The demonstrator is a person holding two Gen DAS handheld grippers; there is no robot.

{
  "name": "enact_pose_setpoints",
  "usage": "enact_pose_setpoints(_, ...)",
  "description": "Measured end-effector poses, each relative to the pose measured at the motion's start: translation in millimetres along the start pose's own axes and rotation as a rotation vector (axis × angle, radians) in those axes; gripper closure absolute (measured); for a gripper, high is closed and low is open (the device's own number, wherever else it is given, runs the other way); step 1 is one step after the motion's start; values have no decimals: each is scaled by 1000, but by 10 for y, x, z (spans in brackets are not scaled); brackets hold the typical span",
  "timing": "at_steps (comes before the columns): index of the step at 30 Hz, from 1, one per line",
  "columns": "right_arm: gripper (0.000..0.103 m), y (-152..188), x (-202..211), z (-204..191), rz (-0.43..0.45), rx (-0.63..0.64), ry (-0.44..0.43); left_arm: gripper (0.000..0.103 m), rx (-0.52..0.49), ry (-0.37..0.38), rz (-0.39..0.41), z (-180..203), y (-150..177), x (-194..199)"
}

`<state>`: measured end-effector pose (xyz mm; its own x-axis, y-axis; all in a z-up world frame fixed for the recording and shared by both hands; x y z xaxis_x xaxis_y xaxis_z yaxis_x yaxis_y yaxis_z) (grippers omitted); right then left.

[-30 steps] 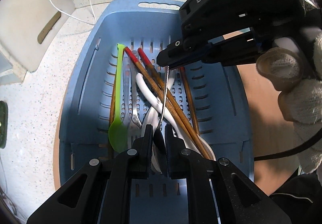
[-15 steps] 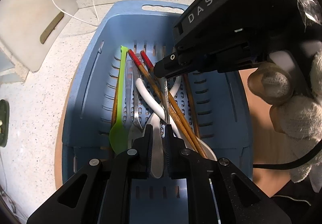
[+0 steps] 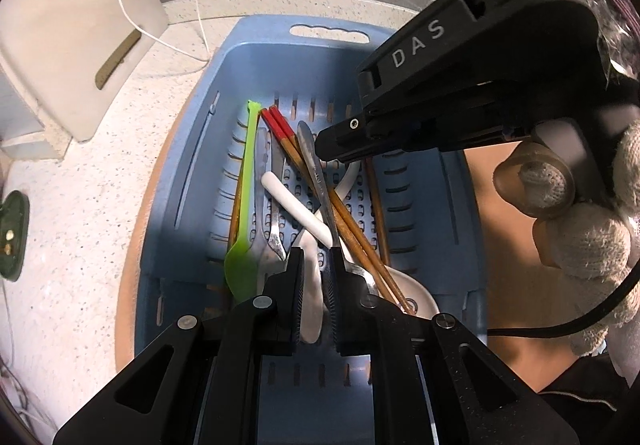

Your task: Organize utensils

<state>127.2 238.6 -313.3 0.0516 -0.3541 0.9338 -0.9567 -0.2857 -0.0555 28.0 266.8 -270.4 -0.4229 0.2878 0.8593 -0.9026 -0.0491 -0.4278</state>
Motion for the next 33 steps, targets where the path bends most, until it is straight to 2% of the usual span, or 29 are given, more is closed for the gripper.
enact_pose_setpoints(9, 84, 135, 289, 52, 61, 86, 3, 88, -1, -41, 28, 142, 84, 207)
enact_pose_setpoints(13, 82, 188, 421, 109, 89, 107, 8, 73, 4, -68, 50, 231, 125, 320)
enact_pose_setpoints(16, 80, 238, 525, 167, 110, 136, 18, 70, 12, -85, 63, 292, 152, 394)
enact_pose_setpoints(18, 76, 267, 580, 209, 122, 143, 22, 63, 11, -96, 73, 345, 170, 451)
enact_pose_setpoints(26, 75, 376, 825, 420, 184, 178, 47, 59, 20, -117, 114, 538, 215, 570)
enact_pose_setpoints(28, 73, 400, 898, 490, 209, 186, 53, 50, 22, -122, 126, 572, 225, 577)
enact_pose_setpoints(33, 62, 515, 1110, 589, 290, 250, 76, 47, 31, -136, 168, 715, 243, 673)
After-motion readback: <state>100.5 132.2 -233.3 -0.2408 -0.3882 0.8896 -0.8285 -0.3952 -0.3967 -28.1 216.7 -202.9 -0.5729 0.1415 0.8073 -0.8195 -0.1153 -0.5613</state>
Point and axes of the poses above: each gripper's, at about its wrist camera, not at the fingertips, and x roughly against the way its jaws point, z to its right, y to its underside, the point moved 7 cm from there along -x, roughly the way its jaws point, and after that the axes turned 12 degrees about y, right-handed, at the moved point
